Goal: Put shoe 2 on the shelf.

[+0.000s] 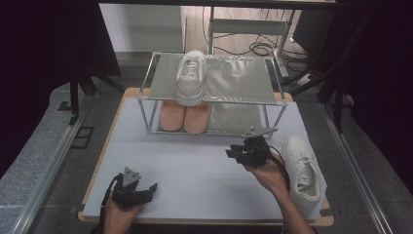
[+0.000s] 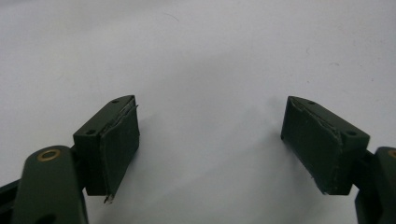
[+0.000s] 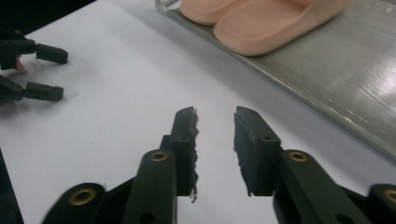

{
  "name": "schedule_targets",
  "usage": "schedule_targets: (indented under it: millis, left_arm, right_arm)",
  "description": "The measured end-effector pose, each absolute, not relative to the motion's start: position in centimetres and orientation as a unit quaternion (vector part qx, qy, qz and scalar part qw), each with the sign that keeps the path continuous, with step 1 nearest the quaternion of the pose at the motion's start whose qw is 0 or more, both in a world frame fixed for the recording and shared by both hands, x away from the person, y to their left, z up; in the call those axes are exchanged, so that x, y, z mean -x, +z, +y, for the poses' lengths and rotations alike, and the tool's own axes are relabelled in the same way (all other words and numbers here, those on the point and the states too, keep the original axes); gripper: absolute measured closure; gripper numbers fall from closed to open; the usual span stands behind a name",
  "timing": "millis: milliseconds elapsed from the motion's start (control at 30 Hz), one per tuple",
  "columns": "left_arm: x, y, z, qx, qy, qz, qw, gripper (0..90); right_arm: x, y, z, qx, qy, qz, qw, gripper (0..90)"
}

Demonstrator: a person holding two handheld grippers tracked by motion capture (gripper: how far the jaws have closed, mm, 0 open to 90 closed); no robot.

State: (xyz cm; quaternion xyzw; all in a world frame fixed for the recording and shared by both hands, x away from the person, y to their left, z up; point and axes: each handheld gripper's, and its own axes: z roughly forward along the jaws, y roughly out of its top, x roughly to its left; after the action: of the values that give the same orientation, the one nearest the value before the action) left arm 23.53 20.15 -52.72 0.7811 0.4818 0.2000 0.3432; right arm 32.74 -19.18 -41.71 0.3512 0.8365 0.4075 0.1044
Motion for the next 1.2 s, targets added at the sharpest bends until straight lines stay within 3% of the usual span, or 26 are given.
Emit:
schedule_targets:
  millis: [233,1200]
  left_arm:
    - [-23.5,-52.7,20.1,-0.78,0.199,0.484,0.344,19.4]
    - [-23.5,-52.7,20.1,-0.781,0.199,0.483,0.343,19.3]
  right_arm:
    - [-31.8,-41.5,-21.3,-0.374,0.387,0.835,0.116,89.7]
    - [-25.8,-40.8,-32.0,-0.46,0.336,0.803,0.175,89.9]
